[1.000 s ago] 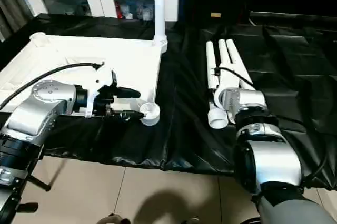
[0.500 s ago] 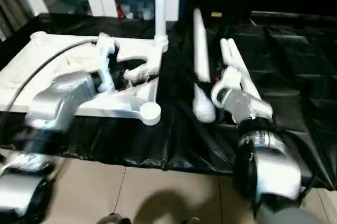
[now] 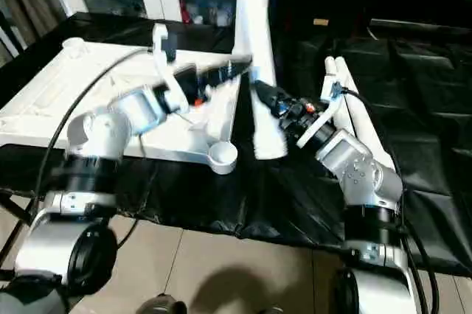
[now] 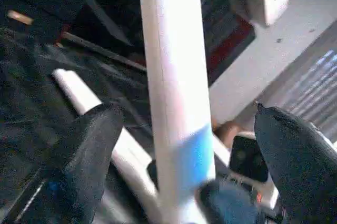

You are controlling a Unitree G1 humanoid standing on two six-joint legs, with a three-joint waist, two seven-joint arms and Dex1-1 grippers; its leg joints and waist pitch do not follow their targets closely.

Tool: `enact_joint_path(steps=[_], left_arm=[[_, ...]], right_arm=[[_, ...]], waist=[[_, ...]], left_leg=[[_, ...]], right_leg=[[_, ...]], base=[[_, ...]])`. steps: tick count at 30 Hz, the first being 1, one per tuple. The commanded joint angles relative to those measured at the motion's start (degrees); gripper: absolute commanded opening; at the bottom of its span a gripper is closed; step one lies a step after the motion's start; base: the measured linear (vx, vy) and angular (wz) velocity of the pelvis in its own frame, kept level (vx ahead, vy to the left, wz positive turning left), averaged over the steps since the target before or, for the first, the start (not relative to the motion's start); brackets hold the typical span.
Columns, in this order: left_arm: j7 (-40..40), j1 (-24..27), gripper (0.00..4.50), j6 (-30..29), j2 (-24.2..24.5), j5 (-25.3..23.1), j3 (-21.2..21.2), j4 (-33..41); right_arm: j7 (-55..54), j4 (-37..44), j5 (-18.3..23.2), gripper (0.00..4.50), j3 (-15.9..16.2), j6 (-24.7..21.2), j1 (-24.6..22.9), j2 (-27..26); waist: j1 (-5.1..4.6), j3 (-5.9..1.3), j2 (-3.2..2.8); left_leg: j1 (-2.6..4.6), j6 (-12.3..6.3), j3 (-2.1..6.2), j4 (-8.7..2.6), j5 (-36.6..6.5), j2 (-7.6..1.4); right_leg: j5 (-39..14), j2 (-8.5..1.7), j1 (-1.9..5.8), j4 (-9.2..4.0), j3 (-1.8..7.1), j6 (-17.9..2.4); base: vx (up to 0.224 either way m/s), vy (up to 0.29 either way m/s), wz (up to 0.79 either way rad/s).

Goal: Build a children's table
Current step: Pick table leg

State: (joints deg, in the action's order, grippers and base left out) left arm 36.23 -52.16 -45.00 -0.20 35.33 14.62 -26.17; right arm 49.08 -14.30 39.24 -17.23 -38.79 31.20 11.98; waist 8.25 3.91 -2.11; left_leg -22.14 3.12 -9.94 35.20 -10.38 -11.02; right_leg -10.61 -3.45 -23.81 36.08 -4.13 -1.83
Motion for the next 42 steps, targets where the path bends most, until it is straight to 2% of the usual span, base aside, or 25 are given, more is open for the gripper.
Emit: enact_joint_path(steps=[1,4,10,13,16,17,21,22,25,27,30,32,36,39,42], left_arm=[[-0.95,-0.54,4.50,-1.54,-0.12,0.47,-0.15,0.48],[-1.18,-0.04,4.50,-2.18,-0.53,0.81,-0.83,1.21],[-2.98,0.20,4.50,-2.84,-0.90,0.91,-1.01,2.16],[-3.80,-0.19,4.15,-2.40,-0.94,1.01,-0.24,1.97],[-4.67,-0.46,4.00,-1.84,-1.06,1.44,0.63,1.52],[-4.78,-0.51,3.72,-1.73,-1.11,1.71,0.92,1.34],[-4.41,-0.06,3.53,-1.66,-1.11,2.25,0.55,1.89],[-4.37,0.03,3.28,-1.74,-1.18,2.54,0.58,2.07],[-4.58,0.32,3.14,-1.83,-1.28,2.56,0.42,2.47],[-4.50,0.46,2.87,-1.88,-1.32,2.52,0.32,2.61],[-4.27,0.65,2.80,-2.13,-1.38,2.73,0.30,2.90],[-4.26,0.65,2.50,-2.00,-1.40,2.75,0.34,2.90],[-3.86,0.73,2.39,-1.56,-1.19,2.37,-0.14,2.95],[-3.28,0.72,2.06,-1.00,-1.05,2.13,-0.47,2.94],[-2.59,0.67,1.91,-0.13,-0.76,1.53,-1.03,2.93]], right_arm=[[0.61,2.38,1.27,1.81,0.98,-1.42,-0.42,0.38],[0.72,3.81,0.59,1.81,2.71,-2.05,-1.34,0.58],[-1.41,5.54,-0.82,1.81,4.96,-1.82,-1.87,0.06],[-2.20,5.66,-1.28,1.81,5.76,-1.54,-1.89,-0.34],[-3.06,5.71,-1.62,1.81,6.22,-1.31,-1.76,-0.67],[-3.33,5.59,-1.78,1.81,6.37,-1.18,-1.63,-0.74],[-4.22,5.14,-2.08,1.81,6.69,-0.86,-1.06,-0.93],[-4.37,5.12,-2.08,1.81,6.77,-0.81,-1.00,-0.95],[-4.82,5.04,-2.18,1.81,6.95,-0.67,-0.68,-1.03],[-5.04,4.89,-2.25,1.81,7.01,-0.60,-0.52,-1.08],[-5.34,4.84,-2.49,1.81,7.26,-0.53,-0.34,-1.09],[-5.48,4.74,-2.54,1.81,7.40,-0.35,-0.24,-1.02],[-5.81,4.57,-3.06,1.81,7.70,-0.08,-0.09,-0.85],[-6.03,4.61,-3.53,1.81,8.03,0.05,0.03,-0.68],[-5.92,4.80,-4.07,1.81,8.77,0.32,0.08,-0.34]], waist=[[0.01,-5.01,0.97],[-0.03,-5.04,1.14],[-0.08,-5.06,1.10],[-0.07,-5.04,1.11],[-0.14,-5.00,1.20],[-0.15,-5.01,1.15],[-0.12,-5.04,1.14],[-0.15,-5.01,1.14],[-0.14,-5.03,1.16],[-0.15,-5.01,1.20],[-0.17,-4.97,1.15],[-0.18,-4.99,1.17],[-0.18,-5.02,1.21],[-0.18,-5.02,1.16],[-0.19,-5.03,1.13]], left_leg=[[0.52,-4.10,0.57,-3.29,-3.60,-1.55],[0.36,-4.04,0.58,-3.31,-2.80,-1.46],[0.30,-3.95,0.63,-3.30,-2.28,-1.50],[0.41,-3.80,0.59,-3.33,-2.54,-1.51],[0.32,-3.62,0.60,-3.35,-2.74,-1.44],[0.35,-3.59,0.60,-3.34,-2.69,-1.44],[0.36,-3.67,0.64,-3.37,-2.44,-1.51],[0.35,-3.70,0.60,-3.36,-2.48,-1.48],[0.33,-3.76,0.61,-3.36,-2.41,-1.48],[0.34,-3.79,0.61,-3.38,-2.38,-1.52],[0.33,-3.63,0.61,-3.40,-2.72,-1.49],[0.35,-3.48,0.62,-3.42,-2.53,-1.51],[0.36,-3.58,0.58,-3.38,-2.51,-1.46],[0.39,-3.54,0.59,-3.39,-2.39,-1.52],[0.41,-3.45,0.59,-3.40,-2.51,-1.53]], right_leg=[[-9.89,-4.48,3.98,-4.77,2.56,-10.36],[-9.28,-4.47,4.06,-4.79,2.55,-9.83],[-8.34,-4.52,4.04,-4.69,2.55,-9.76],[-8.67,-4.50,3.97,-4.73,2.58,-9.67],[-9.29,-4.49,4.01,-4.84,2.57,-9.16],[-9.27,-4.49,4.00,-4.85,2.57,-9.13],[-8.86,-4.52,3.96,-4.76,2.60,-9.02],[-8.64,-4.49,3.93,-4.79,2.60,-9.11],[-8.36,-4.52,4.00,-4.72,2.62,-9.28],[-8.25,-4.52,3.97,-4.71,2.63,-9.26],[-8.81,-4.52,3.99,-4.78,2.60,-9.20],[-8.81,-4.52,3.97,-4.75,2.62,-9.07],[-8.40,-4.52,3.98,-4.74,2.64,-9.10],[-8.15,-4.53,3.95,-4.69,2.66,-9.22],[-8.03,-4.52,3.95,-4.64,2.67,-9.28]], base=[[0.000,0.000,0.00],[0.000,0.000,0.00],[0.000,0.000,0.00],[0.000,0.000,0.00],[0.000,0.000,0.00],[0.000,0.000,0.00],[0.000,0.000,0.00],[0.000,0.000,0.00],[0.000,0.000,0.00],[0.000,0.000,0.00],[0.000,0.000,0.00],[0.000,0.000,0.00],[0.000,0.000,0.00],[0.000,0.000,0.00],[0.000,0.000,0.00]])
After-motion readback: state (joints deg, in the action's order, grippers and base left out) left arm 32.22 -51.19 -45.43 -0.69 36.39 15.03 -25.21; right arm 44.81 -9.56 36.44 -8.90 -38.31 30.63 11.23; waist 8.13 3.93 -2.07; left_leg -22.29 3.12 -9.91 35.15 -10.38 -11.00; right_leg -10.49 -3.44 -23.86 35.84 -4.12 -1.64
